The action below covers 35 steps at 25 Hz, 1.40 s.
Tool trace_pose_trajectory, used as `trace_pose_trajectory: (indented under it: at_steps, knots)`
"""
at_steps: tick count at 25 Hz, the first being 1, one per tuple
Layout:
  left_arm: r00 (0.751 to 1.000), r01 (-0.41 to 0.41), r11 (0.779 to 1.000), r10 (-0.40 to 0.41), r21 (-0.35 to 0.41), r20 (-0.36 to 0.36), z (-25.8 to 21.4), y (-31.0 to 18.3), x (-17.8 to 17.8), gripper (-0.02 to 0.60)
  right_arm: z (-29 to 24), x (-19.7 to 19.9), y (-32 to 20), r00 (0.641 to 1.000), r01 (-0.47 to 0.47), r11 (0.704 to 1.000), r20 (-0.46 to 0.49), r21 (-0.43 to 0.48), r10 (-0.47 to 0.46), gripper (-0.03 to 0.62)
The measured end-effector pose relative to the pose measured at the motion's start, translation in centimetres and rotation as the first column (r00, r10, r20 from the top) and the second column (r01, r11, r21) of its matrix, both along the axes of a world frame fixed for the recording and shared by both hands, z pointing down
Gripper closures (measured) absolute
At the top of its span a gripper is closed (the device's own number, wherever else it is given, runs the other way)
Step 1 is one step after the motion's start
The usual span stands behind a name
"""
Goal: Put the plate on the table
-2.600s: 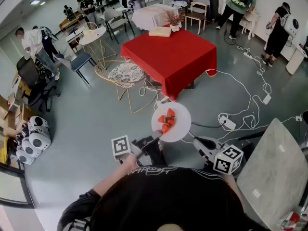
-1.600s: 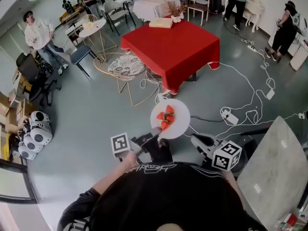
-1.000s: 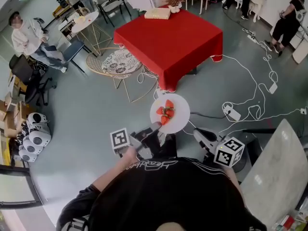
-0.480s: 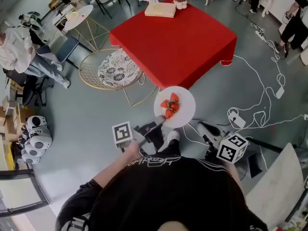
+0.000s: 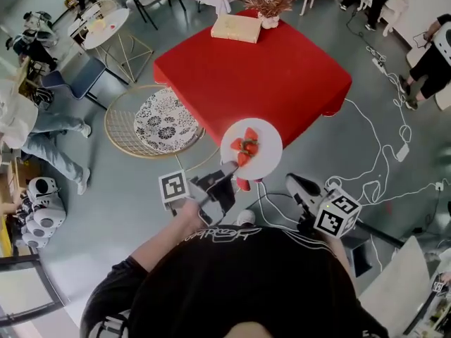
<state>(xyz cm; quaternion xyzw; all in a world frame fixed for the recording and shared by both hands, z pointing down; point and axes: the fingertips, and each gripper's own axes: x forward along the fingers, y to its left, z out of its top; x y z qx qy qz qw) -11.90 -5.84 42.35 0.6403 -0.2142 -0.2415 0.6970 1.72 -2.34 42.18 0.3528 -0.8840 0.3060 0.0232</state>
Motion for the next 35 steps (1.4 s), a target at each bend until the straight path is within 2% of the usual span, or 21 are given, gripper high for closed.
trace_pose_trajectory:
  at_steps: [8,20,26,30,35]
  knots:
    - [1.000,0.020,1.000,-0.019,0.025,-0.011,-1.1,-2.9,0.1,0.565,0.2,1.4,-2.9,1.000,-0.028,1.000,-0.002,0.001,0.028,0.586]
    - [0.994,0.107,0.993,-0.108,0.046,0.013,-2.2,-6.5,-0.6,0.565,-0.6,0.9,-8.5,0.997,0.065,0.998,0.035,0.022,-0.066,0.586]
    - [0.990,0.142,0.989,-0.143,0.030,0.010,-2.7,-11.6,0.2,0.565,-1.2,1.5,-14.3,0.993,0.109,0.994,0.042,0.000,-0.109,0.586]
    - [0.988,0.156,0.987,-0.156,0.034,0.005,-2.6,-11.4,0.1,0.565,-0.9,1.5,-14.5,0.991,0.116,0.993,0.076,-0.025,-0.113,0.586]
    - [0.986,0.166,0.985,-0.166,0.040,-0.003,-2.4,-11.6,0.0,0.565,-0.7,1.5,-15.1,0.991,0.120,0.992,0.060,-0.030,-0.118,0.586]
